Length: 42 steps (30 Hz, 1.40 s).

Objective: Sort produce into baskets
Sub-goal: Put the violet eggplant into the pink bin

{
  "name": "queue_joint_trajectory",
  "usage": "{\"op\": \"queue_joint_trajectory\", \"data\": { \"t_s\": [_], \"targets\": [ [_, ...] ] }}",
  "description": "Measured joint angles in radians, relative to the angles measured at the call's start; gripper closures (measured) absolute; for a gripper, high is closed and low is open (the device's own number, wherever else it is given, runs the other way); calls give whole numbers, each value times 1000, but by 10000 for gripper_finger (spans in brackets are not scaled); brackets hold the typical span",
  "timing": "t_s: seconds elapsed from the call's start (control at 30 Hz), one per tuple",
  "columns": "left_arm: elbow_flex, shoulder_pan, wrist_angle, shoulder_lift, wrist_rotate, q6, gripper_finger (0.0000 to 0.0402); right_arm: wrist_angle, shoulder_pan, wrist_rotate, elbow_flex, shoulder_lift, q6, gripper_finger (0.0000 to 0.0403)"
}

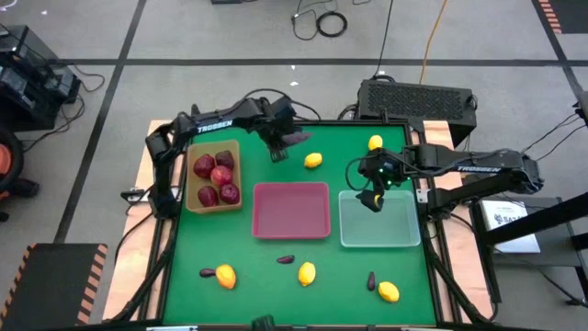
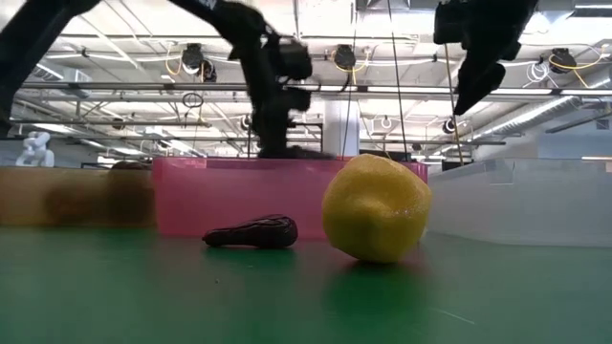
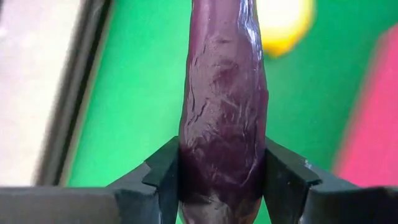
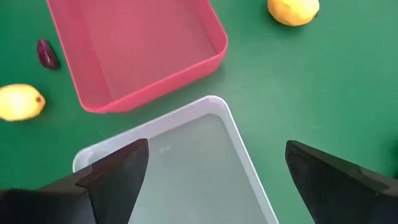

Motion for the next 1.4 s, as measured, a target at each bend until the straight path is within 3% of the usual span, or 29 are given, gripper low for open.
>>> {"op": "queue_joint_trajectory", "data": {
  "t_s": [0.2, 0.57, 0.73, 0.97, 1.13, 1.4],
  "targets": [
    [4, -123, -6, -54, 101, -137, 225, -40, 0, 3, 0, -11, -93, 35],
    [-49, -367, -81, -56, 92, -319, 220, 21, 2, -5, 0, -12, -216, 35],
    [-89, -458, -75, -56, 82, -310, 220, 91, 3, -5, 0, -11, -231, 35],
    [-137, -522, -58, -56, 31, -293, 209, 98, 3, -5, 0, -11, -69, 35],
    [-139, -552, -56, -55, -72, -284, 163, 98, 3, -5, 0, -11, 54, 35],
    [-139, -572, -101, -55, -77, -231, 109, 98, 14, -5, 0, -11, 315, 35]
  ]
}}
